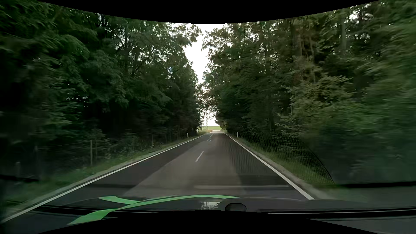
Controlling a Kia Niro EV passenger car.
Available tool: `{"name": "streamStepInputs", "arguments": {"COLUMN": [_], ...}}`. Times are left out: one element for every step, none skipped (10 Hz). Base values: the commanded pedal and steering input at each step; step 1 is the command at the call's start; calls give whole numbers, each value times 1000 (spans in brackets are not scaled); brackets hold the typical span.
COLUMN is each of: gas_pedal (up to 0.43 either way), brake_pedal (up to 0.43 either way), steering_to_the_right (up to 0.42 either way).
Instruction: Follow the waypoints while adhering to traffic rules and regulations
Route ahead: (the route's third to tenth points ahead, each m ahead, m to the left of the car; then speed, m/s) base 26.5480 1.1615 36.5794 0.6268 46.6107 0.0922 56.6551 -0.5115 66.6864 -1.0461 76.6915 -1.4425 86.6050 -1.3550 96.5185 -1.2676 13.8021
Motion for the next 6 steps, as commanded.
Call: {"name": "streamStepInputs", "arguments": {"gas_pedal": [177,177,177,177,177,177], "brake_pedal": [0,0,0,0,0,0], "steering_to_the_right": [-1,-1,-1,-1,-1,-1]}}
